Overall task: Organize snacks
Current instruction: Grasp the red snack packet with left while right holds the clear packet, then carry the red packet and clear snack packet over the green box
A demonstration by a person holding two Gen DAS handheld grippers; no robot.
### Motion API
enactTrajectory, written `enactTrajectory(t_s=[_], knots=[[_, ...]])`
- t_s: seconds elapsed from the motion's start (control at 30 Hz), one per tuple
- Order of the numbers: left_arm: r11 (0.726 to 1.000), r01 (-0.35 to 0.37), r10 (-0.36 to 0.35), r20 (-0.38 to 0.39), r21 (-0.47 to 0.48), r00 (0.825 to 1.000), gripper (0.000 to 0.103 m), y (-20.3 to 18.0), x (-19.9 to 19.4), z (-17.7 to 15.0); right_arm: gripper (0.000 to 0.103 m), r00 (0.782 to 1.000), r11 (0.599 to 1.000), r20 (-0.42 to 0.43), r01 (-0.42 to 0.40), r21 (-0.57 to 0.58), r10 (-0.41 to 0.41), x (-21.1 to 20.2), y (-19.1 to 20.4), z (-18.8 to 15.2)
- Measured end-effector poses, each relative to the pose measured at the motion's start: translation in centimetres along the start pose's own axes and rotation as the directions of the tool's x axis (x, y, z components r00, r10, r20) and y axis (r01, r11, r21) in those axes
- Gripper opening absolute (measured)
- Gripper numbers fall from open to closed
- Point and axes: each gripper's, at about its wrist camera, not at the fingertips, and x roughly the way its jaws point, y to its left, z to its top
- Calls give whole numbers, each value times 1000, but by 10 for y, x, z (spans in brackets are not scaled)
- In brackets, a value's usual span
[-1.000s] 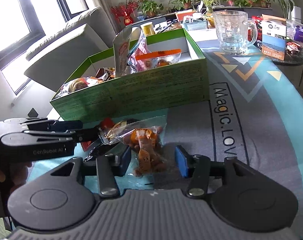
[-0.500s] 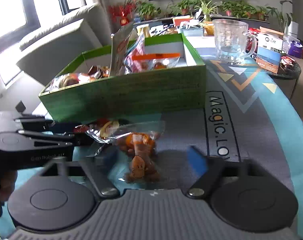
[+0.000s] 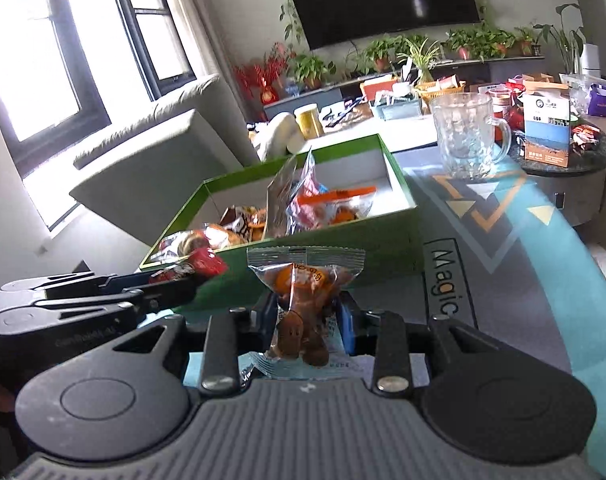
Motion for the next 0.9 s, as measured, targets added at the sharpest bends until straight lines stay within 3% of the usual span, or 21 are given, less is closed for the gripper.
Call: enactTrajectory(t_s=[0.33,0.63,0.9], knots=[[999,-15,15,0,-51,1000,30,4,2,6,33,998,1000,58,-9,0,9,-4,-2,7],[998,-43,45,47,-48,998,30,8,14,28,33,991,999,127,-30,-36,34,8,5,37],[997,-57,58,22,-43,998,30,13,31,30,33,993,997,110,-27,-67,34,34,4,48]])
